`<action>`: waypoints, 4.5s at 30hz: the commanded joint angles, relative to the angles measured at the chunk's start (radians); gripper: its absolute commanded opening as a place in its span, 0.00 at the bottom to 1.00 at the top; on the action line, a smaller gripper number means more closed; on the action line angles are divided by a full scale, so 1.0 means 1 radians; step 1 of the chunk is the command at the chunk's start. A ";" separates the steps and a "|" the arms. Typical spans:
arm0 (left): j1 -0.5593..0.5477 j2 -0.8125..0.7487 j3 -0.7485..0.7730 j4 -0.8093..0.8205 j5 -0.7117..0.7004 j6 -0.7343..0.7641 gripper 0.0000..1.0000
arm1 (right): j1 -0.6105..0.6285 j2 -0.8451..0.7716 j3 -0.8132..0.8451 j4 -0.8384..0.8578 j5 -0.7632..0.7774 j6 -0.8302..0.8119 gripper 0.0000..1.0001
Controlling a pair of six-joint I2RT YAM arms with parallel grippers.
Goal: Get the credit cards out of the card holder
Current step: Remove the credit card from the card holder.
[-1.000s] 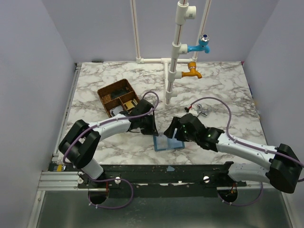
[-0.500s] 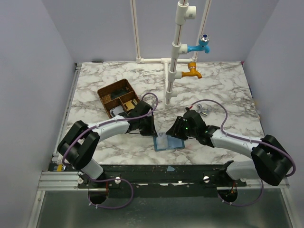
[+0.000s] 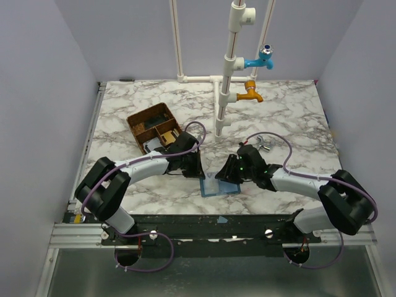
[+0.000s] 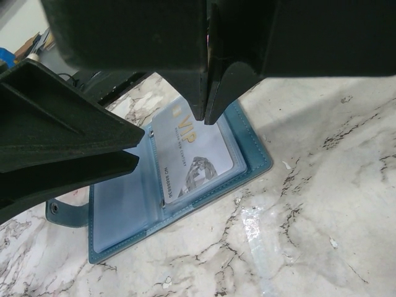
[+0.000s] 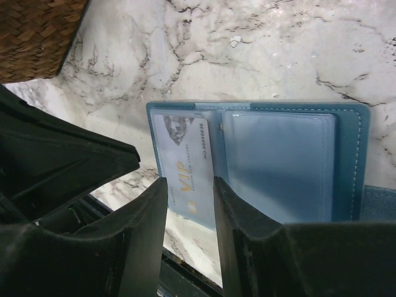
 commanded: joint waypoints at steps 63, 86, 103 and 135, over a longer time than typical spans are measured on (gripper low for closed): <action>-0.058 0.156 0.058 -0.010 0.008 -0.010 0.00 | -0.061 0.102 -0.171 0.339 -0.184 0.093 0.17; -0.010 0.175 0.047 -0.099 -0.081 -0.008 0.00 | -0.103 0.078 -0.219 0.343 -0.164 0.092 0.06; -0.002 0.181 0.042 -0.092 -0.078 -0.013 0.00 | -0.118 0.069 -0.225 0.358 -0.195 0.093 0.20; 0.007 0.180 0.032 -0.094 -0.085 -0.016 0.00 | -0.139 0.004 -0.263 0.319 -0.147 0.102 0.08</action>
